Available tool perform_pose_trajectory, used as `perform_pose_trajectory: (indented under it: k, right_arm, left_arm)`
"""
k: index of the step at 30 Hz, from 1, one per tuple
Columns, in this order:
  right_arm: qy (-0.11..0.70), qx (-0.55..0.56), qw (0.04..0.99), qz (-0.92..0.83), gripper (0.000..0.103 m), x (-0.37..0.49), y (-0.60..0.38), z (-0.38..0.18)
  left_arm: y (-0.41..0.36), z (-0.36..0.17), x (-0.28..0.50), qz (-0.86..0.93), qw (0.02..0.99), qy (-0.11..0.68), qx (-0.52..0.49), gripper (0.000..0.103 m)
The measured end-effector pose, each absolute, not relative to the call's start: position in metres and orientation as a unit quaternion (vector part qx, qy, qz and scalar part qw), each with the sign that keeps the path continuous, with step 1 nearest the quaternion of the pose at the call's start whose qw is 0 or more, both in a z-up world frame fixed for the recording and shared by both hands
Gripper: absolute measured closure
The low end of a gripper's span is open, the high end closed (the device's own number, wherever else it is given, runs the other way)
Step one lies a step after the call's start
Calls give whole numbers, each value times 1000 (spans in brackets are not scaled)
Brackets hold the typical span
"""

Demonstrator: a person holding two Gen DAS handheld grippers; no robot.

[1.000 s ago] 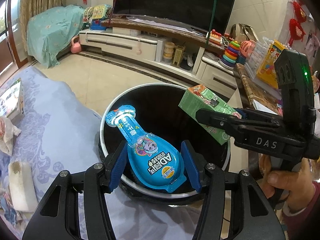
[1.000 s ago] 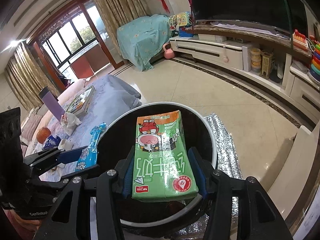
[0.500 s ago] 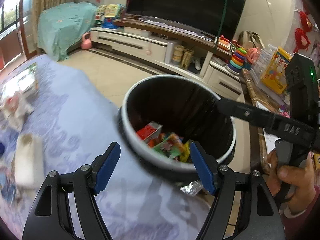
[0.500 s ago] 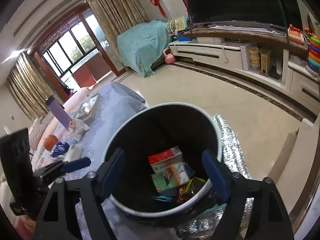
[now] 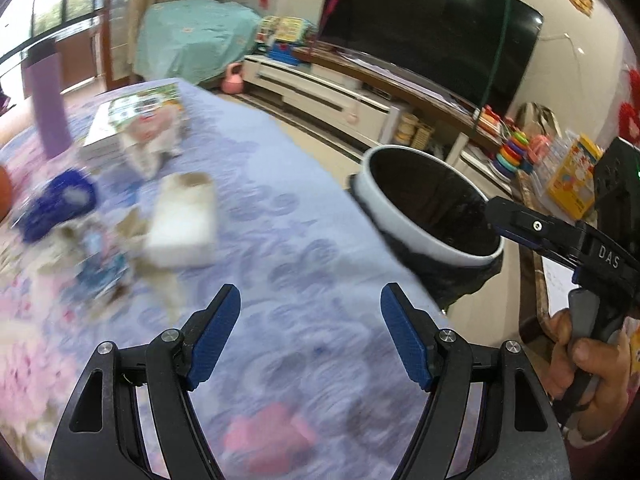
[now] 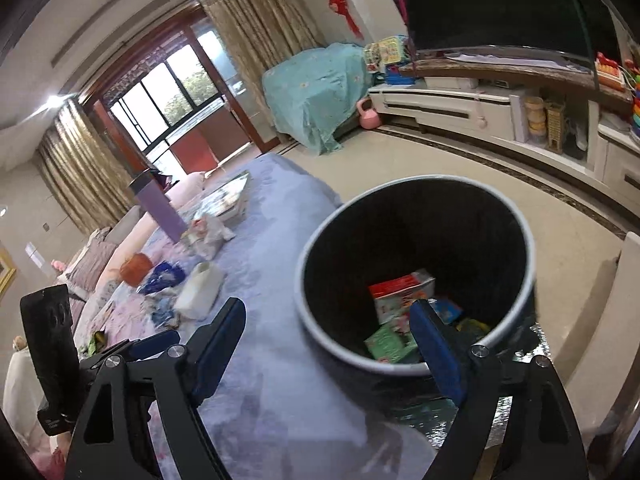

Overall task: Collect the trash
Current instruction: 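Move both open tools back over the table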

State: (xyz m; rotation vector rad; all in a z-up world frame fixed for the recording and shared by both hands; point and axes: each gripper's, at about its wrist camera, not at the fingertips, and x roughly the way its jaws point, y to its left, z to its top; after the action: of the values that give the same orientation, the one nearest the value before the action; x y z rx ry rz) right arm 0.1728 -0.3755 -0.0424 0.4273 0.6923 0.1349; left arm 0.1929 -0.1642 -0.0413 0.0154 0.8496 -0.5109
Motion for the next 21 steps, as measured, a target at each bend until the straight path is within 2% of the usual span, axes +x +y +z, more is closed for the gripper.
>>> perform_pose_trajectory:
  k: [21]
  right_arm:
    - [359,162,910,130,18,185,-271,-54]
  left_arm:
    - [-53,-57,185,-152,896,415,-49,29]
